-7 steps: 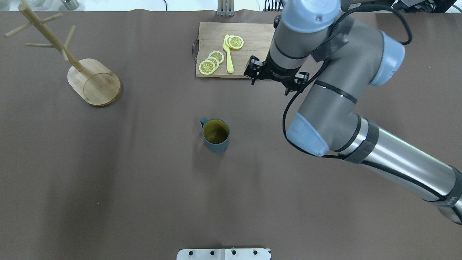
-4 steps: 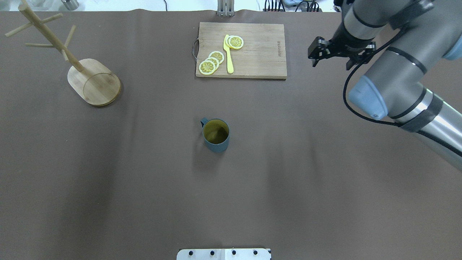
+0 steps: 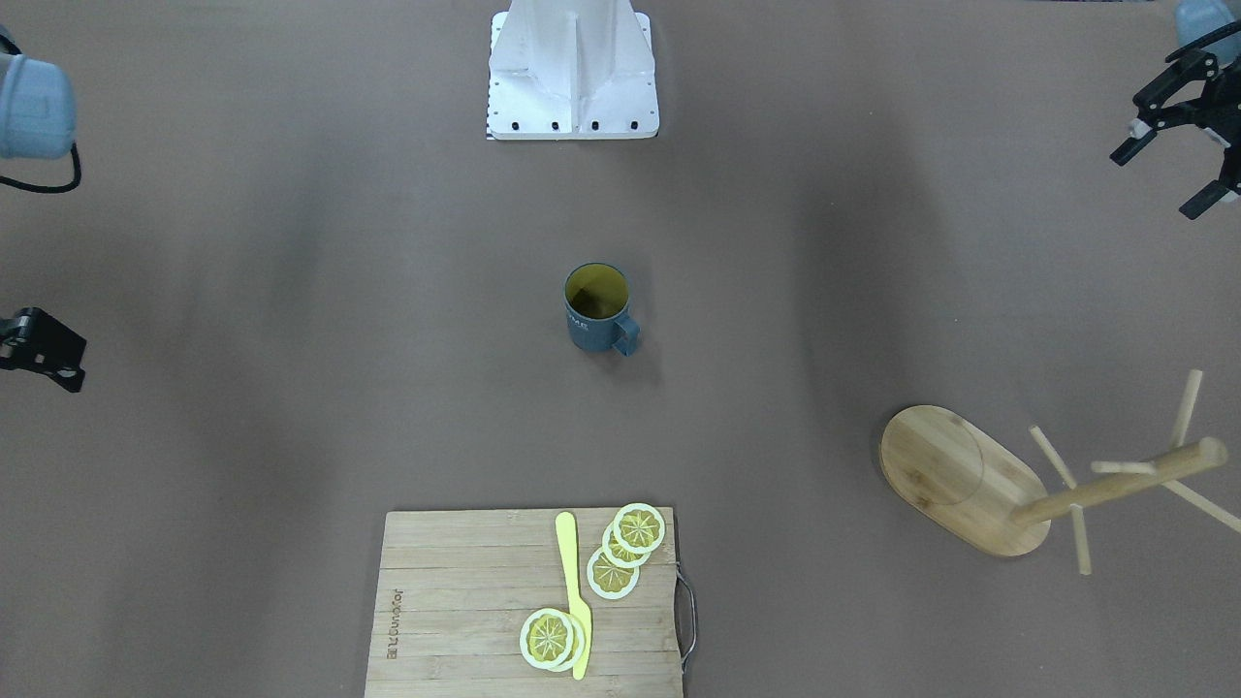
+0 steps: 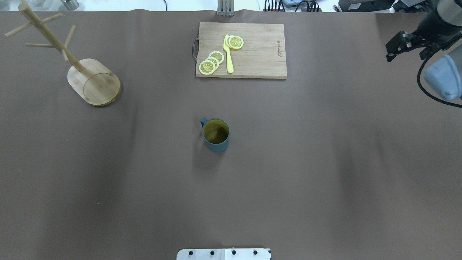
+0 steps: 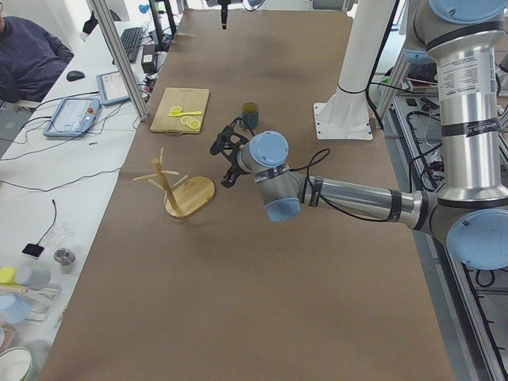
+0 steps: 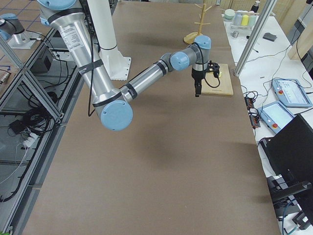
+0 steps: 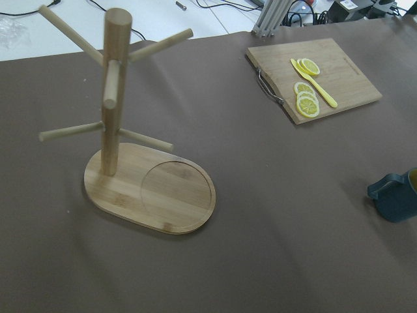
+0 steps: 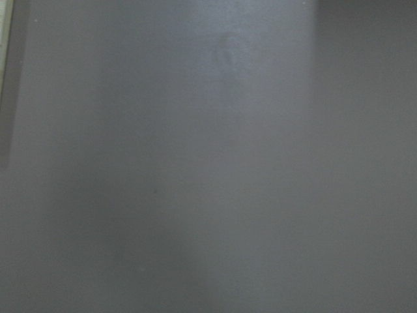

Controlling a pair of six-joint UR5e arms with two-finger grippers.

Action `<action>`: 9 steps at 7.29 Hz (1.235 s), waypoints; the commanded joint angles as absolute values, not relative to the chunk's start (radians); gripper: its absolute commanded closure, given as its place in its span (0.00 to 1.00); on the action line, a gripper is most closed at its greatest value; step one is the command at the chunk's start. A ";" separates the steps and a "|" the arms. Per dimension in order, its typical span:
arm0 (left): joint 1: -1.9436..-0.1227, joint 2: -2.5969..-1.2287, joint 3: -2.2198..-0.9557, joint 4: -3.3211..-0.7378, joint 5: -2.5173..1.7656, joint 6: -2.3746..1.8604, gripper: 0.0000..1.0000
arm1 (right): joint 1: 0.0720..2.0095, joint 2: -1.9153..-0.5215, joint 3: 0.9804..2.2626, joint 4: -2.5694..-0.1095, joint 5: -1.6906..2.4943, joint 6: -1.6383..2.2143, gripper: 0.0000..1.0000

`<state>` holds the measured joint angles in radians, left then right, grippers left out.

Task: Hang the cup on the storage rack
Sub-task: 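Reach the left gripper to the teal mug's handle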

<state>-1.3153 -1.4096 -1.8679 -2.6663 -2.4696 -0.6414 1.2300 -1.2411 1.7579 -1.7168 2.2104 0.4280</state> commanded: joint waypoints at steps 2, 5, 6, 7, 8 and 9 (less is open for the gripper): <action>-1.073 -1.494 -1.858 -2.695 -2.280 -0.690 0.01 | 1.376 -1.406 1.753 -1.715 2.255 0.172 0.00; -0.875 -1.699 -1.700 -2.697 -2.082 -0.712 0.02 | 1.410 -1.521 1.749 -1.614 2.255 0.167 0.00; -0.836 -1.747 -1.660 -2.700 -2.048 -0.709 0.02 | 1.416 -1.538 1.744 -1.614 2.255 0.167 0.00; -0.810 -1.794 -1.625 -2.700 -2.036 -0.709 0.02 | 1.425 -1.564 1.744 -1.612 2.252 0.167 0.00; -0.758 -1.840 -1.608 -2.700 -1.982 -0.712 0.03 | 1.443 -1.590 1.744 -1.611 2.235 0.167 0.00; -0.700 -1.877 -1.585 -2.700 -1.898 -0.713 0.03 | 1.453 -1.621 1.747 -1.611 2.227 0.164 0.00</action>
<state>-0.7685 -1.8245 -1.6149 -2.6996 -1.9857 -0.7111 1.4378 -1.5843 1.7450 -1.6121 2.2394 0.1665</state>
